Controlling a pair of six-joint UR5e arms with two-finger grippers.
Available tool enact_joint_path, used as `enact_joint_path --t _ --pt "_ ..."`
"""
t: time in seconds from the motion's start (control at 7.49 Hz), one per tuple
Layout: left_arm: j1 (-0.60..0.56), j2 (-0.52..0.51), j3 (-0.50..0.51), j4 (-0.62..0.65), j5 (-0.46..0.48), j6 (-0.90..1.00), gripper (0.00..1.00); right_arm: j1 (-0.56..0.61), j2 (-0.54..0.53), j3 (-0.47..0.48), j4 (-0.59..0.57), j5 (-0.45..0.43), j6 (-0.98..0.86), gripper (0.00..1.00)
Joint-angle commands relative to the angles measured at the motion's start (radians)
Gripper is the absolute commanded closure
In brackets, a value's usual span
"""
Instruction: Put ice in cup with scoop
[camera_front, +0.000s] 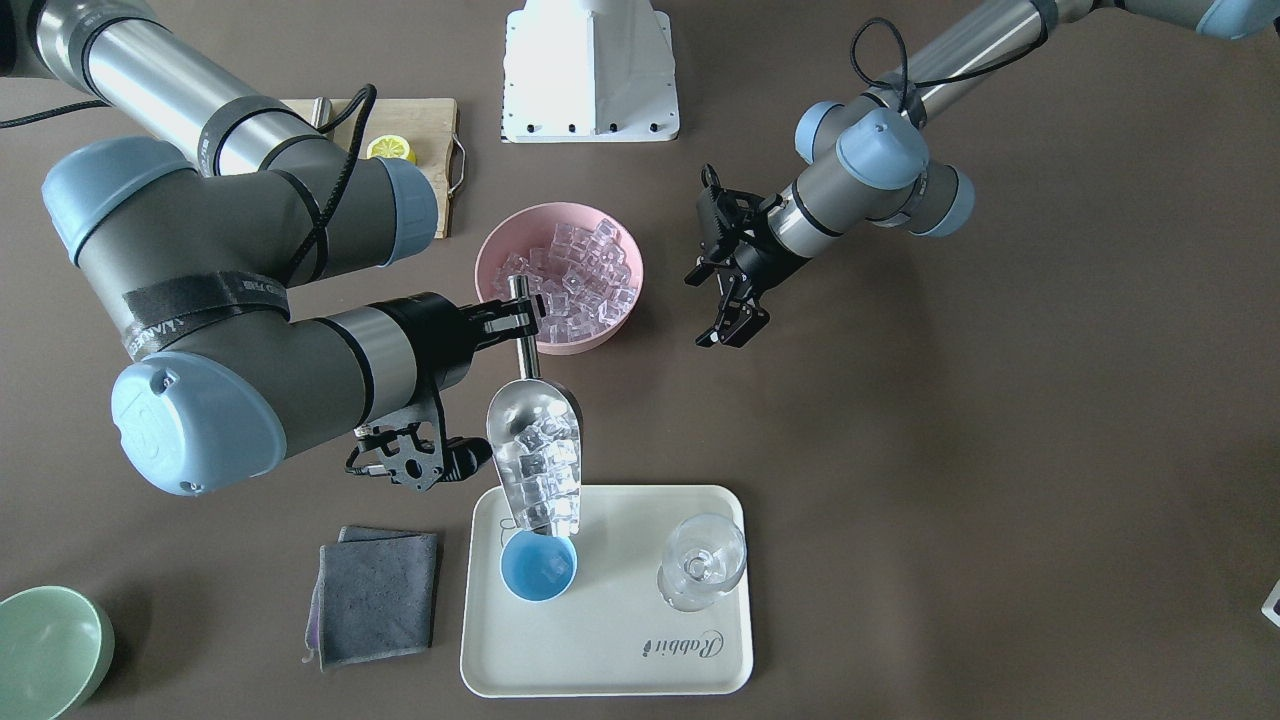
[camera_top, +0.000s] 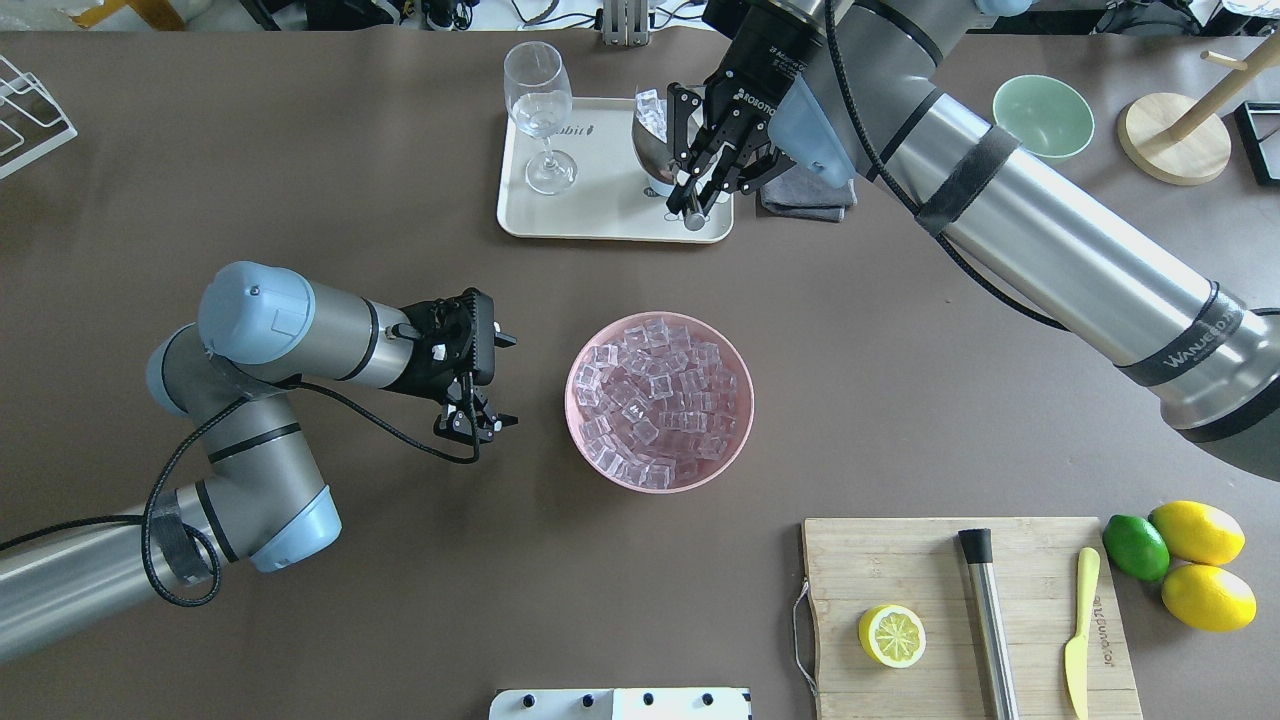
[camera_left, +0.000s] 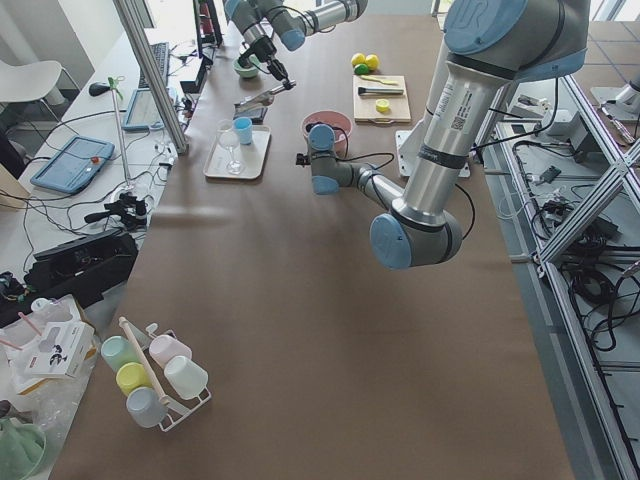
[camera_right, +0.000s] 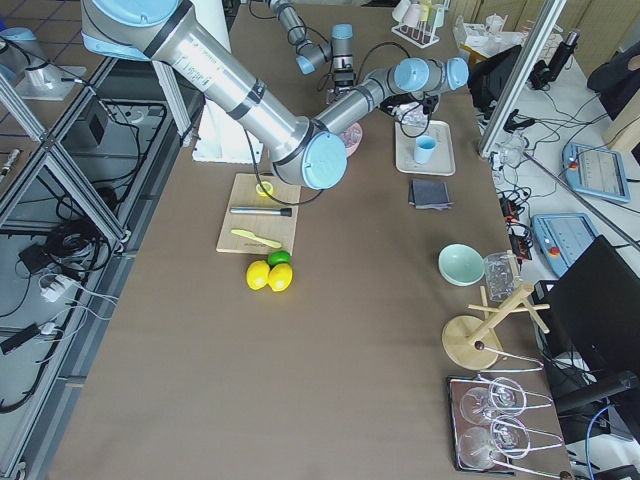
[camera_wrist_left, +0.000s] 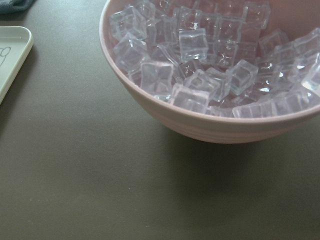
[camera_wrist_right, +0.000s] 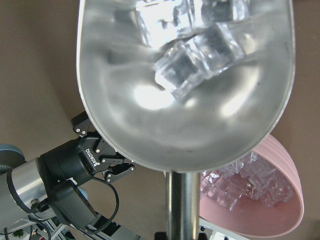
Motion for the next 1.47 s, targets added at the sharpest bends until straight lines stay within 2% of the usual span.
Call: enact_joint_path --t 0.0,0.13,0.53,1.34 --pt "0.000 0.000 0.001 0.000 0.001 0.000 0.01 0.000 -0.011 -0.004 0.002 0.010 0.003 1.00" --pt "0.000 0.000 0.001 0.000 -0.001 0.000 0.01 0.003 -0.011 -0.001 0.002 0.011 0.005 1.00" --pt "0.002 0.000 0.001 0.000 -0.001 0.000 0.01 0.017 -0.023 -0.010 0.006 0.100 0.008 1.00" --pt "0.005 0.002 0.001 -0.002 -0.001 0.000 0.01 0.015 -0.031 -0.010 0.022 0.135 0.011 1.00"
